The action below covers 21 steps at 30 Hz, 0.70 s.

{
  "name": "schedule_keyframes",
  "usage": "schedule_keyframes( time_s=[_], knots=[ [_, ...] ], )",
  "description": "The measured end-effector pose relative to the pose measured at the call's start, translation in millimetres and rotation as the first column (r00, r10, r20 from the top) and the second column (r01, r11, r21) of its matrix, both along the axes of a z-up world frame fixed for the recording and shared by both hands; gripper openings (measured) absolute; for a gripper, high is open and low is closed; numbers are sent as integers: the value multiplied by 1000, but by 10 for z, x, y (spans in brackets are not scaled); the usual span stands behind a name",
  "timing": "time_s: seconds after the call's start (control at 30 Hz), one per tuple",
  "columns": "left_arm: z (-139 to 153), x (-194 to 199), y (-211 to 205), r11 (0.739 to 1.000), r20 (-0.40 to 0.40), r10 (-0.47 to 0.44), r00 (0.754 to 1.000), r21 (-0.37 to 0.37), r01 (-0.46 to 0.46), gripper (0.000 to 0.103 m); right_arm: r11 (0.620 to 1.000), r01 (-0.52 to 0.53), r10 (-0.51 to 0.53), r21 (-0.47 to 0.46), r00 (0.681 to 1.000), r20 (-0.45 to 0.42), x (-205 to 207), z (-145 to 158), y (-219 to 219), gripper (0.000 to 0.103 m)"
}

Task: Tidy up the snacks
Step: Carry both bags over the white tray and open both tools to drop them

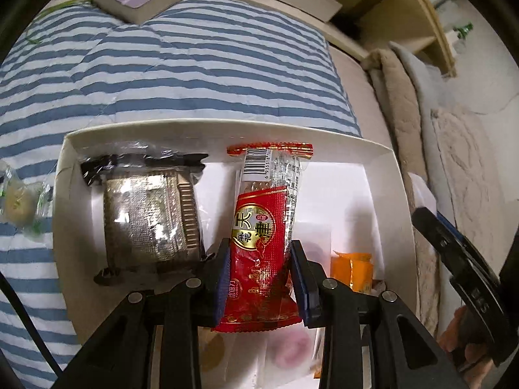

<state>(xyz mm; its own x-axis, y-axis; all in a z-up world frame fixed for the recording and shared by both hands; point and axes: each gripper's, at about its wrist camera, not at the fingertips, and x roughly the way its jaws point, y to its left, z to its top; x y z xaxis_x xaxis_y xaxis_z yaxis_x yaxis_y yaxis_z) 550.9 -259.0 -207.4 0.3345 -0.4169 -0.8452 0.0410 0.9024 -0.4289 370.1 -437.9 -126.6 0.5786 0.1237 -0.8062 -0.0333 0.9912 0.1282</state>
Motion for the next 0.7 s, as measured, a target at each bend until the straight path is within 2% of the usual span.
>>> schedule_keyframes(
  time_s=[0.2, 0.27, 0.37, 0.4, 0.5, 0.57, 0.7],
  knots=[
    [-41, -29, -98, 1000, 1, 4, 1000, 13, -4, 36, 1000, 15, -15, 7, 999, -31, 252, -148, -1, 49],
    [24, -177, 0, 1000, 9, -7, 1000, 10, 7, 37, 1000, 23, -22, 7, 999, -43, 335, -197, -17, 50],
    [17, -176, 23, 1000, 17, -22, 1000, -16, 22, 44, 999, 38, -36, 30, 998, -59, 423, -267, -62, 53],
    [23, -180, 9, 999, 21, -31, 999, -25, 31, 49, 999, 45, -43, 27, 997, -60, 437, -279, -67, 56],
    [62, -216, 17, 997, 34, -65, 997, -30, 66, 61, 997, 70, -66, 41, 994, -82, 452, -332, -115, 75],
    [89, -228, 3, 996, 44, -85, 995, -26, 87, 69, 996, 72, -68, 49, 995, -76, 414, -324, -137, 77],
    [145, -282, -23, 994, 60, -104, 993, -25, 106, 83, 994, 87, -82, 61, 994, -70, 304, -290, -182, 93]
  ],
)
